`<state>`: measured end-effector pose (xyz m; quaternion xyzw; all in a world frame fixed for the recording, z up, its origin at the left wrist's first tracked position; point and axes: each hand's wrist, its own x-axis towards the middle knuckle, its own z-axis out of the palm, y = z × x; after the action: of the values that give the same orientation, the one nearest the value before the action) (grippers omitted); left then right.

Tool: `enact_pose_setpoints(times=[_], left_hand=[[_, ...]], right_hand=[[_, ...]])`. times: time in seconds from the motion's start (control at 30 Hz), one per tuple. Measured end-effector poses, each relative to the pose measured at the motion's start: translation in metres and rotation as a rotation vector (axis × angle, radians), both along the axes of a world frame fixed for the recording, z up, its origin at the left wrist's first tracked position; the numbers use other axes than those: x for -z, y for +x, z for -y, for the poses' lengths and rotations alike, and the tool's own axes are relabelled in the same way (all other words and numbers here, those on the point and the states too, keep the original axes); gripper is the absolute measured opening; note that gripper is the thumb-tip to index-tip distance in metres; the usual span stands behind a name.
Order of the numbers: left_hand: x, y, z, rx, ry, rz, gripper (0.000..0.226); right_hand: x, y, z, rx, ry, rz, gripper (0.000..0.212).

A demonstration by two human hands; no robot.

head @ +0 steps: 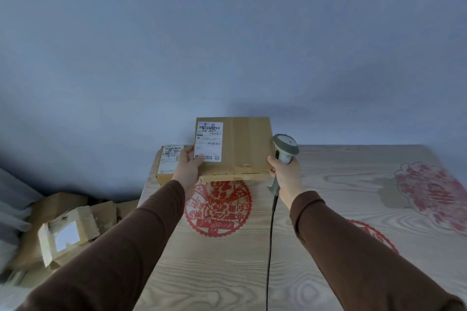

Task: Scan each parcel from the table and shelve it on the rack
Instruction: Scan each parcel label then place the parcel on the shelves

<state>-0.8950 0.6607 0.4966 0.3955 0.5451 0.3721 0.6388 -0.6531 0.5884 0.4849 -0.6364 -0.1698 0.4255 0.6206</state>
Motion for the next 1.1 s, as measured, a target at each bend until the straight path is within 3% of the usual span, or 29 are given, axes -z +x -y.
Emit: enact_pose_setpoints(times=[0.13, 0.3, 0.47, 0.7, 0.93, 1.1], left_hand=[[-0.052, 0.029, 0.044, 0.001, 0.108, 0.032, 0.030], [-0.123, 0.069, 0.123, -0.083, 0.123, 0.174, 0.033], [-0.171, 0.104, 0.201, -0.103, 0.284, 0.148, 0.023], [-0.229, 0.147, 0.285, 0.062, 0.176, 0.576, 0.042], [-0.265, 0.158, 0.337, 0.194, 0.343, 0.590, 0.062], [-0.274, 0.157, 0.349, 0.186, 0.419, 0.624, 0.057]], right_hand=[[-0.041, 0.034, 0.044, -0.031, 0.082, 0.025, 0.037], [-0.102, 0.080, 0.121, -0.038, 0.207, 0.003, 0.029], [-0.156, 0.119, 0.204, -0.050, 0.328, -0.008, 0.024], [-0.221, 0.158, 0.288, -0.029, 0.454, 0.001, 0.024], [-0.270, 0.170, 0.323, -0.022, 0.515, 0.093, 0.033], [-0.293, 0.163, 0.336, -0.030, 0.527, 0.135, 0.028]])
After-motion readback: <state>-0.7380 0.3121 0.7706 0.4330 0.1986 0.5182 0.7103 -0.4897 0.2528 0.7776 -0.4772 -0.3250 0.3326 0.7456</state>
